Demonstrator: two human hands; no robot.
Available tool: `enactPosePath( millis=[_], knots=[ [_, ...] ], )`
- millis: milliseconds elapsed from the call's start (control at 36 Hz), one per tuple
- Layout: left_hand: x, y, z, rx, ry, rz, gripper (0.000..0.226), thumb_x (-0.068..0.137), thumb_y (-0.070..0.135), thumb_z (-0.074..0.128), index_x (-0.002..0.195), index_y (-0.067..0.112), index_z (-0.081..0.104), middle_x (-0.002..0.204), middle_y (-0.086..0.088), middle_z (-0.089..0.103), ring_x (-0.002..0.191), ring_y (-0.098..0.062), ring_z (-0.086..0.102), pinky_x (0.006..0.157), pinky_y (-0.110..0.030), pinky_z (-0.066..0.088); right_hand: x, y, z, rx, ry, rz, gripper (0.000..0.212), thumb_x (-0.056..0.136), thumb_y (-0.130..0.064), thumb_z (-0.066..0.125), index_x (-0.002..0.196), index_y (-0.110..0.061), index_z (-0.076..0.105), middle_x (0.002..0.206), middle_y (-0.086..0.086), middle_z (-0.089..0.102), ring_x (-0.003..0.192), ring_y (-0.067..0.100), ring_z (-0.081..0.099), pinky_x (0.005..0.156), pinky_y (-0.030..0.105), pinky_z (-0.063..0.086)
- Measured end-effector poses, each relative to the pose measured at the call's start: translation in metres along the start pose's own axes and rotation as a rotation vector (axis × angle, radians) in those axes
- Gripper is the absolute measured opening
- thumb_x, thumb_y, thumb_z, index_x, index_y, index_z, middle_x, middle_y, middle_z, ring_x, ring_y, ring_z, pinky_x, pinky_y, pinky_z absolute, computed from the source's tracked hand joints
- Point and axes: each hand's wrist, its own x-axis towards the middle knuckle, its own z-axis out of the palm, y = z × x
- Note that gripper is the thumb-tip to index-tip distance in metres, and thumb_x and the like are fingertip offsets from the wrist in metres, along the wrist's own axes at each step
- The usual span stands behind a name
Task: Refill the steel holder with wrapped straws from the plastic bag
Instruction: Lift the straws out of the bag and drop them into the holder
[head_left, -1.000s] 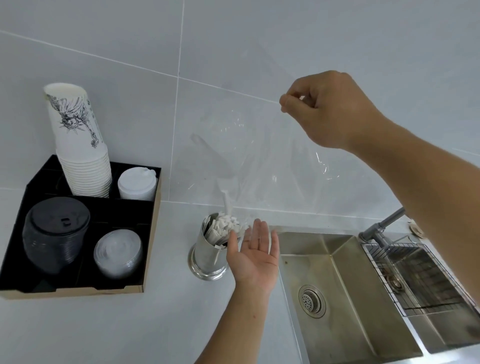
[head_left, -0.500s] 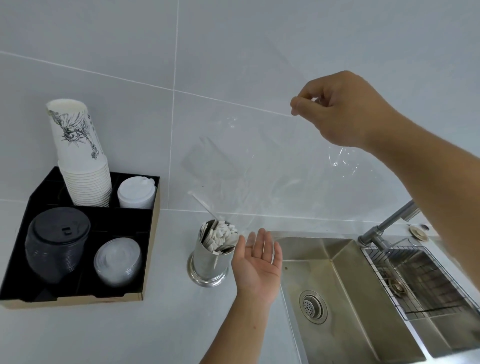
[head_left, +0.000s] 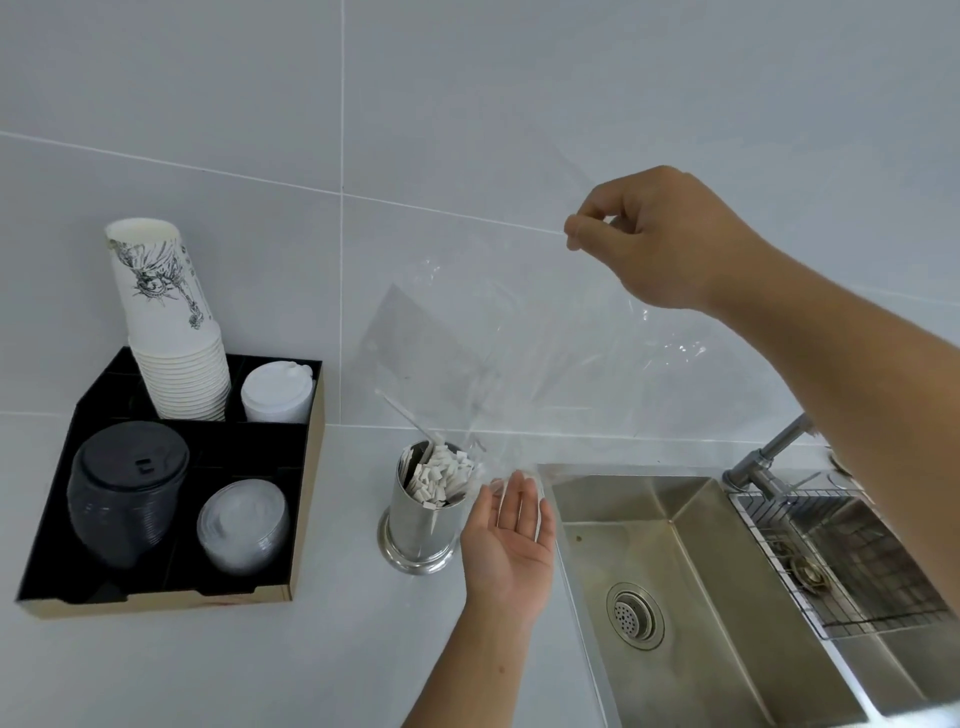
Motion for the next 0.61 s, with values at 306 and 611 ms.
enactPosePath(
  millis=[306,611],
  knots=[
    [-0.01,-0.012,0.004,0.047,-0.014,-0.026,0.013,0.091,0.024,0.062,0.098,0.013,0.064,0.096,-0.005,0.076,0.08,-0.019,0.074,0.065,-0.035,0.06,-0.016,0.004,-0.023,-0.014,0.057,0.034,0.022,0.09,-0.036,0.054,0.079,-0.024,0.07,0.036,-0.016,0.047,0.031,0.005,0.041,0.036,0.013,0.034],
    [-0.017,-0.022,0.011,0.114,-0.005,-0.012,0.012,0.093,0.022,0.062,0.101,0.014,0.064,0.093,-0.004,0.077,0.077,-0.017,0.074,0.062,-0.034,0.06,-0.035,0.006,-0.046,0.007,0.12,0.053,0.022,0.09,-0.036,0.053,0.078,-0.026,0.069,0.035,-0.018,0.047,0.031,0.005,0.041,0.044,0.021,0.034]
  ],
)
